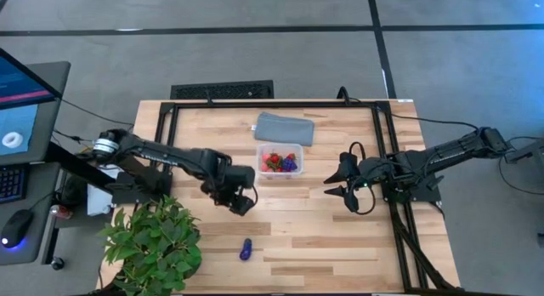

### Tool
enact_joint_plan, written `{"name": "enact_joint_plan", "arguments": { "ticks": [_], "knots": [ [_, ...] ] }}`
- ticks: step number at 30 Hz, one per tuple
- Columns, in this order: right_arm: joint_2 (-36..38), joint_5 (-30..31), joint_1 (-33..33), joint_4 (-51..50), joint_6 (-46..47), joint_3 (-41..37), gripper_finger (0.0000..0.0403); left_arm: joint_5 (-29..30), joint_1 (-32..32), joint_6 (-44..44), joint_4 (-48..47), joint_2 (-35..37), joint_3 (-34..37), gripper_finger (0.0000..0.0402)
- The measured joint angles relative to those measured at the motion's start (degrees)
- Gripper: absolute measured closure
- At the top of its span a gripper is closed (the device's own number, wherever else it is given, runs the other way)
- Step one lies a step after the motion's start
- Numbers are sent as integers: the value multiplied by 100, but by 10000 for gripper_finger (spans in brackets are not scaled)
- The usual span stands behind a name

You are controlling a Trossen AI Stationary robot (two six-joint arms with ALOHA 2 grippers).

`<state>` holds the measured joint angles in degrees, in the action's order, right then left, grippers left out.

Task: Pick and placing Produce into tupperware
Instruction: Put the purple eggplant into the transparent bin

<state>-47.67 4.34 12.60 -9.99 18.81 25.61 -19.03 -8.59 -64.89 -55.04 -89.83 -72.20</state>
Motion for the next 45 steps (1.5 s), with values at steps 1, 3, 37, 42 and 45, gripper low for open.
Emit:
{"name": "enact_joint_plan", "arguments": {
  "ticks": [1, 3, 37, 42, 45],
  "knots": [
    [0, 0, 0, -4, 1, 0, 212, -12, -87, -156, 80, -68, -4, 173],
    [-1, -1, 0, -26, 7, 0, 212, -13, -285, -384, 118, -175, 0, 173],
    [0, -328, 87, -298, -584, 0, 212, 1135, -1574, -3967, 1576, -1164, -2, 160],
    [-1, -354, 90, -298, -640, 0, 212, 1184, -1639, -3940, 1577, -1162, -2, 150],
    [0, -354, 90, -297, -683, 0, 212, 1209, -1645, -3761, 1580, -1162, -2, 150]
  ]
}}
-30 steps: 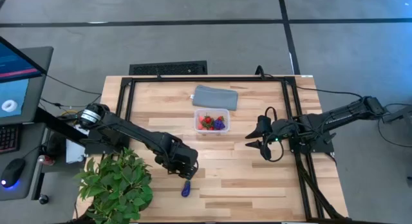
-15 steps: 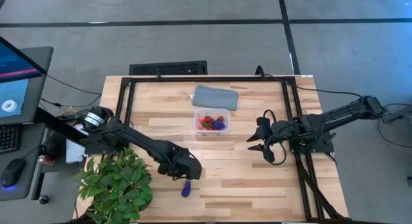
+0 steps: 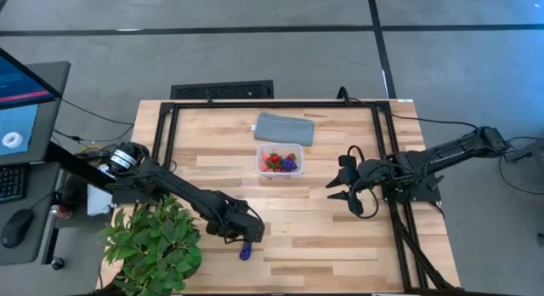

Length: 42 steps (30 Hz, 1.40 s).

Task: Pick and placing Produce into tupperware
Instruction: Put the purple eggplant into the transparent bin

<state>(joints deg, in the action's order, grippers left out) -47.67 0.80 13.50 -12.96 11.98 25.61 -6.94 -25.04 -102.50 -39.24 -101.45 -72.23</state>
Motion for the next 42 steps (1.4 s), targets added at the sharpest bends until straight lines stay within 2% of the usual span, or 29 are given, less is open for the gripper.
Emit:
{"name": "enact_joint_plan", "arguments": {
  "ticks": [4, 15, 26, 42],
  "knots": [
    [-1, 0, -2, 1, -4, 0, 212, -18, 2, 178, 84, -60, -7, 150],
    [-1, 4, -2, -41, -4, 2, 212, -771, -17, 492, 783, -745, 2, 150],
    [-1, 7, -2, -75, -137, 2, 212, -754, -52, 527, 1015, -837, -4, 150],
    [0, 7, -13, -73, -211, 2, 212, -765, -55, 954, 852, -837, -4, 150]
  ]
}}
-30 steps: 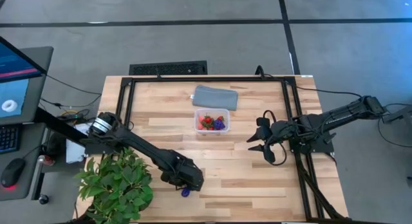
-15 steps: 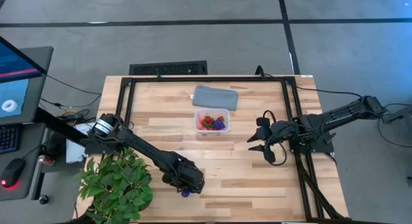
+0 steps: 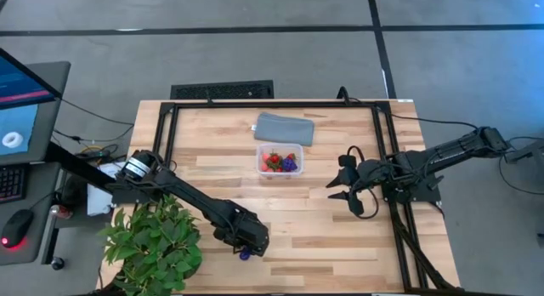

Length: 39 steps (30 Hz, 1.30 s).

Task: Pick and placing Produce into tupperware
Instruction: Put the purple eggplant into the transparent bin

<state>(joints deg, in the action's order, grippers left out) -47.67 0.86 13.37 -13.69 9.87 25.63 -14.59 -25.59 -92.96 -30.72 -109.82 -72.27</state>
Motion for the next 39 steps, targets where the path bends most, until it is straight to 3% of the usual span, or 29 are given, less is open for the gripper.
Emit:
{"name": "enact_joint_plan", "arguments": {
  "ticks": [11, 24, 35, 39],
  "knots": [
    [1, 0, 0, -8, 16, 0, 212, -557, -2, 84, 521, -476, -2, 150],
    [0, 0, 0, -61, 70, 0, 212, -608, -7, 94, 510, -570, -22, 152],
    [1, 0, 0, -61, 74, 0, 212, -575, -13, 106, 342, -583, -11, 238],
    [1, 0, 0, -61, 72, 0, 212, -573, -13, 129, 337, -584, -7, 252]
  ]
}}
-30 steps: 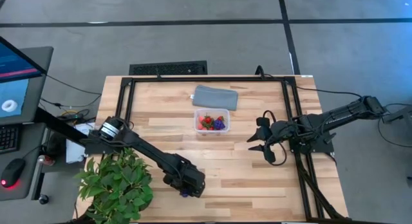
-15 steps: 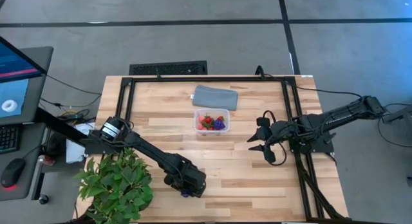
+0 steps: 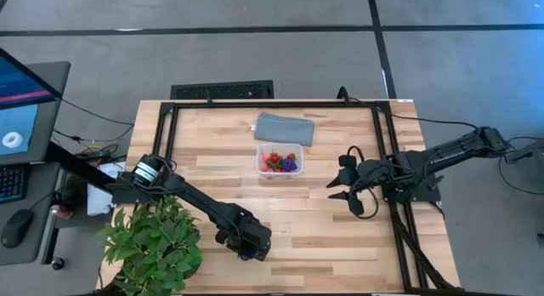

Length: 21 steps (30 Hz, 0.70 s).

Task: Pick and placing Produce into tupperware
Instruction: Put the purple eggplant into the transparent bin

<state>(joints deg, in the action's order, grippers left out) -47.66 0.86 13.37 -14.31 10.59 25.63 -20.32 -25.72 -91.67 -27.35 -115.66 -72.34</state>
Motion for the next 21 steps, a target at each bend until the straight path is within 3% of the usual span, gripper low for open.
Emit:
{"name": "enact_joint_plan", "arguments": {
  "ticks": [10, 21],
  "knots": [
    [0, 0, 0, 0, 0, 0, 212, 68, -2, 115, -118, -4, -120, 238],
    [0, 0, 0, 0, -2, 0, 212, 727, 199, 752, -1041, -39, -702, 245]
  ]
}}
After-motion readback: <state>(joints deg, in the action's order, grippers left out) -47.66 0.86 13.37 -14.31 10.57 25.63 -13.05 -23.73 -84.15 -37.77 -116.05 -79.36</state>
